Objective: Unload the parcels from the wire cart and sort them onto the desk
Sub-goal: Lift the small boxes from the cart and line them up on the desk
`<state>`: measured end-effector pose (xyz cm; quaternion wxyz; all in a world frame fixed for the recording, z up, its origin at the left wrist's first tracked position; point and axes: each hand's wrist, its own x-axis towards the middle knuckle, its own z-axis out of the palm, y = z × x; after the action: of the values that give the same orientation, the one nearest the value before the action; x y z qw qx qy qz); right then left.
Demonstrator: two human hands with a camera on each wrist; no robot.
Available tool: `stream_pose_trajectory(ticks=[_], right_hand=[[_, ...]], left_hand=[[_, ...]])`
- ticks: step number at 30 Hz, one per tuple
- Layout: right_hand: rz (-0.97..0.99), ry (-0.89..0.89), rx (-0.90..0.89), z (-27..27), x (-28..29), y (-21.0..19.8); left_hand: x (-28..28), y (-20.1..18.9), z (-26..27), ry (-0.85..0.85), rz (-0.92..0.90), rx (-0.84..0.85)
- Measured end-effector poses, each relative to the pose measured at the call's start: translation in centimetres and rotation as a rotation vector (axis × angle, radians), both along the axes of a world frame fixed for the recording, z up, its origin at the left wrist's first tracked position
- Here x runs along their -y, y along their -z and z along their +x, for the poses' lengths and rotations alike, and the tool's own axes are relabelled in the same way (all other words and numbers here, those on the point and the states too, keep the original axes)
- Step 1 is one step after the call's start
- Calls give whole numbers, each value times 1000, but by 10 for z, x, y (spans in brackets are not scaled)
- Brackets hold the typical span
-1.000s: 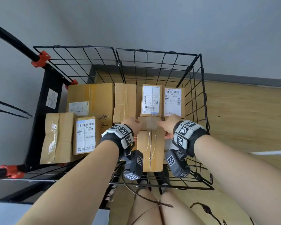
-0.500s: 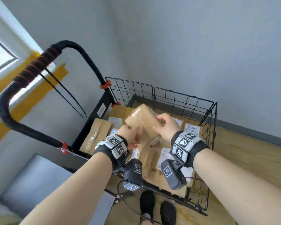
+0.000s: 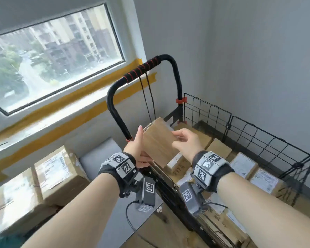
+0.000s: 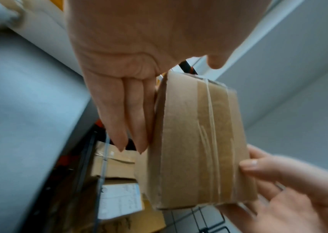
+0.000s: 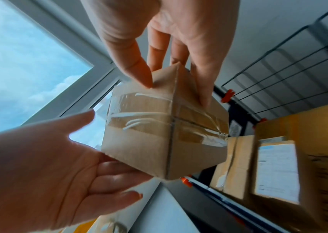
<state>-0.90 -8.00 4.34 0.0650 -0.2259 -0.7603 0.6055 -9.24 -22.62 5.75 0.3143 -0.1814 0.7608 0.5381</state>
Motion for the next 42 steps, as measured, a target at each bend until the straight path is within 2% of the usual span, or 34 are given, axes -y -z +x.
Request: stream_pose_trajectory(ticks=[5,8,12,17,20,26,29,32,35,38,42], right_hand=[[-5,-196,-18,-12,64,-13],[45,-283,-35,-12,110,-6],[174,-398,13,-9,158,9],[255,-480,87,-6,190,16],[310,-453,169,-6,197,20],[529,-327,332,-18,182,32],[613,-363,356,-33,172,31],[581,-412,355,-48,166,33],[601,-323,390,-58,158,39],[646,-306,480,-61,140,44],[632,-351,442,-66,130,49]], left_hand=[[66,4,12,-208,-13,-42],[107,14,21,-301,-25,-63],[151,28,40,-327,13,-21],[190,44,47,-338,72,2],[207,61,43,-253,33,-21],[211,45,60,27,-227,-67],[205,38,66,168,-290,-129],[197,40,64,292,-398,-133],[184,43,53,349,-478,-121],[168,44,39,411,-521,-169],[155,46,19,335,-551,-253]])
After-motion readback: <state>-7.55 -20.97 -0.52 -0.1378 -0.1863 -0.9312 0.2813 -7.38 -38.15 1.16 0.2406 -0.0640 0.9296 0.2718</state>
